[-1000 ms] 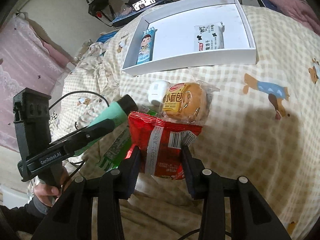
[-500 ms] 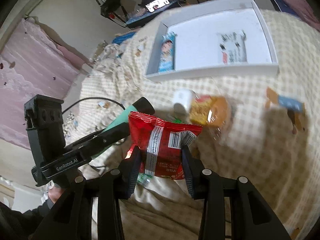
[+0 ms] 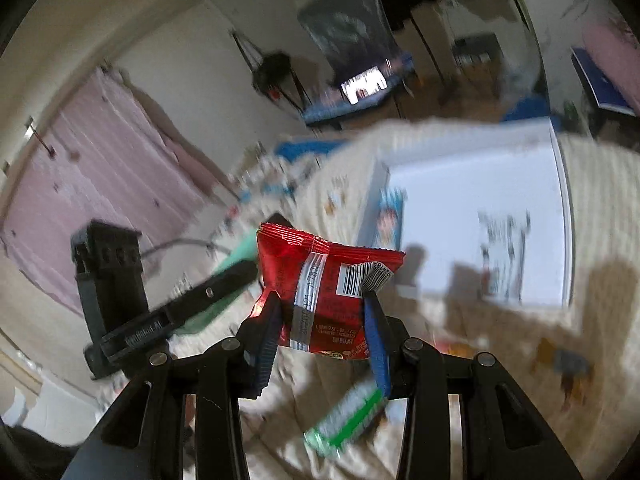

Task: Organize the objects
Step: 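Carry the tube bottle and chip bag over the white box with both tools, then release the tube bottle with the left tool while the right tool releases the chip bag into the box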

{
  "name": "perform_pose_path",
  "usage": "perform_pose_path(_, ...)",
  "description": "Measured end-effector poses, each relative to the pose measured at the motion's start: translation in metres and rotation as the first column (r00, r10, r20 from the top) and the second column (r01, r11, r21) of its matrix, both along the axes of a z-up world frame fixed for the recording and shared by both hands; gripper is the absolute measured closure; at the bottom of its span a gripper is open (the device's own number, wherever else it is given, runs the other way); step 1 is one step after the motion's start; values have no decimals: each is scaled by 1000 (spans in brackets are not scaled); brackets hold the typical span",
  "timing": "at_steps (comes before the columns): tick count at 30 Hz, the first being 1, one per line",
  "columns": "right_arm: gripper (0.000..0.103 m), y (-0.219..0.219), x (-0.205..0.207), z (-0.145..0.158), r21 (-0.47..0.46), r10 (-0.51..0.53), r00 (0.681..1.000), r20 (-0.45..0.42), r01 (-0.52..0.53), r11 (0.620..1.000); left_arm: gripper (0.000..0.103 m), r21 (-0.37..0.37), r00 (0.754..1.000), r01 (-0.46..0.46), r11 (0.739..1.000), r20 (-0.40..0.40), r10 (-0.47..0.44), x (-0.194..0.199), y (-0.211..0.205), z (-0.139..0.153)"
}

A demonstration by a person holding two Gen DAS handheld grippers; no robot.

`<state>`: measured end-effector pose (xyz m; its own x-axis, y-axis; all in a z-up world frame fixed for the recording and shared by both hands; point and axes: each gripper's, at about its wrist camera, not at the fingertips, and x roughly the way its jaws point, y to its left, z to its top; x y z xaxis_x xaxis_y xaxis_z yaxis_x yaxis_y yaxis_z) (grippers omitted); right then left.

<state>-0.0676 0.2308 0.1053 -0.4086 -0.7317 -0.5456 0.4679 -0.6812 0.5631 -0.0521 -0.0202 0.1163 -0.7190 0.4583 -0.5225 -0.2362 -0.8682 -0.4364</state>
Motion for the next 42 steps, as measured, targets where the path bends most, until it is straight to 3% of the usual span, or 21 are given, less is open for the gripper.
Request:
perform_pose_path(8, 62, 4, -33, 34, -9, -44, 989, -141, 43, 999, 59, 2, 998, 21, 1000, -59, -21, -66, 22, 13)
perform_pose_path(12, 62, 9, -58, 26, 15, -60, 990, -129, 63, 998, 59, -6, 999, 39, 999, -20, -39, -103, 45, -11)
perform_pose_path(18, 62, 12, -82, -5, 141, -146, 976, -159, 169, 975, 59, -18, 999, 31, 999, 32, -31, -136, 68, -56)
perform_pose_path(20, 62, 16, -90, -18, 164, -171, 974, -150, 195, 967, 59, -60, 1000, 16, 998, 24, -15, -143, 76, -74)
perform_pose_path(24, 62, 29, -98, -49, 151, -193, 976, -103, 207, 967, 59, -99, 999, -13, 995, 47, 18, -152, 82, -101)
perform_pose_path(30, 62, 27, -95, -68, 237, -215, 963, -165, 250, 939, 59, -125, 998, -28, 992, 57, 35, -151, 87, -124)
perform_pose_path(33, 62, 17, -89, -74, 310, -185, 965, -189, 237, 921, 59, -195, 999, -18, 981, 25, 23, -143, 98, -128)
perform_pose_path(37, 62, 2, -75, -74, 400, -134, 967, -217, 213, 892, 59, -330, 1000, -9, 944, -28, -1, -132, 116, -130)
perform_pose_path(42, 62, -6, -68, -75, 478, -118, 961, -249, 228, 848, 59, -340, 1000, 27, 940, -2, -29, -131, 124, -138)
